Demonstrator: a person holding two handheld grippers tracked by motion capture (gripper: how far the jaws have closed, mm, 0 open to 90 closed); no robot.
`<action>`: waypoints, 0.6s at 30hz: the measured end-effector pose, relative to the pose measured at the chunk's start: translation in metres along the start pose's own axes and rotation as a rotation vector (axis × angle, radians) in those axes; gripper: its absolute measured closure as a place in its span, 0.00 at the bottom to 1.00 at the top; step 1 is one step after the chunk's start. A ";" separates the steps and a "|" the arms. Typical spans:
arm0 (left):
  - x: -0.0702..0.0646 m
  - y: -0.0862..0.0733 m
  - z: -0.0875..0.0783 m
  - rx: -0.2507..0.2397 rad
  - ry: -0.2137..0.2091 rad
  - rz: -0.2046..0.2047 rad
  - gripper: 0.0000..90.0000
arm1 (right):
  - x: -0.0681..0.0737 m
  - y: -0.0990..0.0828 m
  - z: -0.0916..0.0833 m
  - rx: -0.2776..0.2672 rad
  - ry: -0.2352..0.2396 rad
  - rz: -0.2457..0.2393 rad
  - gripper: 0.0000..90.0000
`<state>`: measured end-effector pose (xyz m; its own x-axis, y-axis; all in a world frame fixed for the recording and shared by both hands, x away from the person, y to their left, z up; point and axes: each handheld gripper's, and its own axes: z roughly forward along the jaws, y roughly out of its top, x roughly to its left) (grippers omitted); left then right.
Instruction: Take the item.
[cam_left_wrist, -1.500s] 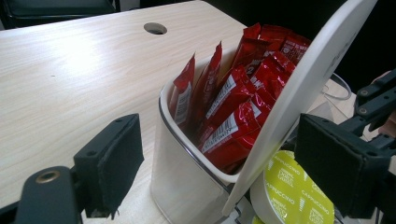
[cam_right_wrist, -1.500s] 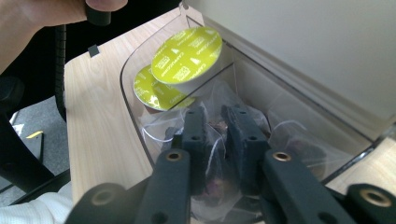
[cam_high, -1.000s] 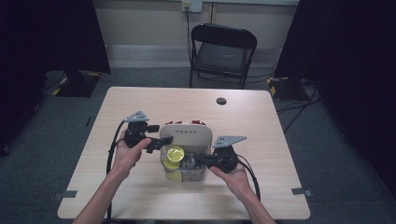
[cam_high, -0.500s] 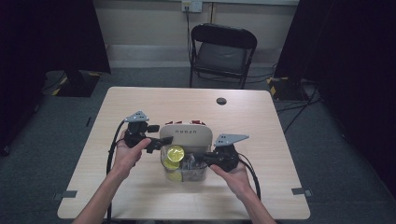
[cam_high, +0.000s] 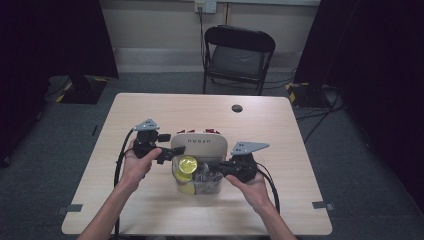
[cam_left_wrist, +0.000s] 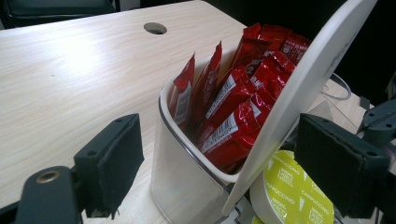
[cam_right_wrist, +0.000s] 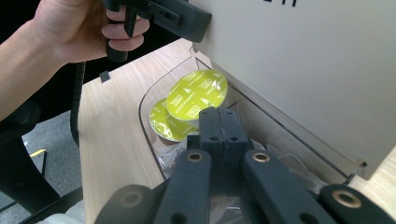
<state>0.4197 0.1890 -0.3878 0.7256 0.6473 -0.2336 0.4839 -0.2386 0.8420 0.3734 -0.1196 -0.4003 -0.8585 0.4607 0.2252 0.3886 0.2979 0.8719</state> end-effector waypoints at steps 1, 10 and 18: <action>0.000 0.000 0.000 0.000 0.000 0.000 0.17 | 0.000 0.000 0.000 0.000 0.000 0.000 1.00; 0.000 0.000 0.000 0.001 0.001 0.000 0.17 | 0.000 0.004 -0.006 -0.024 -0.003 0.002 1.00; 0.000 0.000 0.000 0.004 0.001 -0.002 0.17 | 0.001 0.008 -0.012 -0.044 -0.002 -0.006 1.00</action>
<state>0.4198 0.1893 -0.3877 0.7245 0.6481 -0.2346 0.4869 -0.2404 0.8397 0.3711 -0.1272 -0.3881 -0.8601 0.4609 0.2186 0.3678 0.2635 0.8918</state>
